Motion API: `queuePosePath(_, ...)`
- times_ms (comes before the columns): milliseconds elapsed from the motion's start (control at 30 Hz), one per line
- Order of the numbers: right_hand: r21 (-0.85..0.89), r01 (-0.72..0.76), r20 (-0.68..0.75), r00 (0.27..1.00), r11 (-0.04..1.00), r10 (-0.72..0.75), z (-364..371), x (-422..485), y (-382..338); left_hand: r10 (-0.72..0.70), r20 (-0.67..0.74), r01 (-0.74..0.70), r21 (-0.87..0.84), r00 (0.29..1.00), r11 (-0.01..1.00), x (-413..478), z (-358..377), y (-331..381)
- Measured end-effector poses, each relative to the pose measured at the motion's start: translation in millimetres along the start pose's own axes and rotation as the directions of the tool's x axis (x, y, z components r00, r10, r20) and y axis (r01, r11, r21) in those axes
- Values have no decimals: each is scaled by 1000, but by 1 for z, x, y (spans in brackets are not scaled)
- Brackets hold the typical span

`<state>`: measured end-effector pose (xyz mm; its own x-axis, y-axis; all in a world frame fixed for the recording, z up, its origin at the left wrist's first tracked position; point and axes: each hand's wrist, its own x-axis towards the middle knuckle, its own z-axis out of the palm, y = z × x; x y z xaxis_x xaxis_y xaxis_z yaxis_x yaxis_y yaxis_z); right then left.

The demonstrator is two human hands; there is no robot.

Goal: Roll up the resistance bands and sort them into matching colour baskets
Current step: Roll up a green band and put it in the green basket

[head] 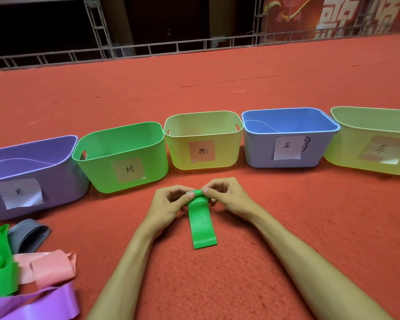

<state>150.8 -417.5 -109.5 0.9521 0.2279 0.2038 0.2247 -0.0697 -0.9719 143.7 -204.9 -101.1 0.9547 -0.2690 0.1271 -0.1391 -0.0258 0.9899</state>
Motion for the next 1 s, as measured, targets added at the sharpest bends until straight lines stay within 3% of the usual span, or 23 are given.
queuePosePath(333, 39, 52, 16, 998, 998, -53, -1, -3, 0, -17, 0, 17, 97, 1000, 995, 3, 3, -4)
queuePosePath(700, 0, -4, -9, 1000, 1000, 4, 1, -2, 0, 14, 37, -16, 74, 999, 997, 2, -3, -4)
queuePosePath(1000, 32, 70, -2, 998, 997, -70, -1, -6, -3, -33, 11, 32, 88, 999, 996, 1, 2, -2)
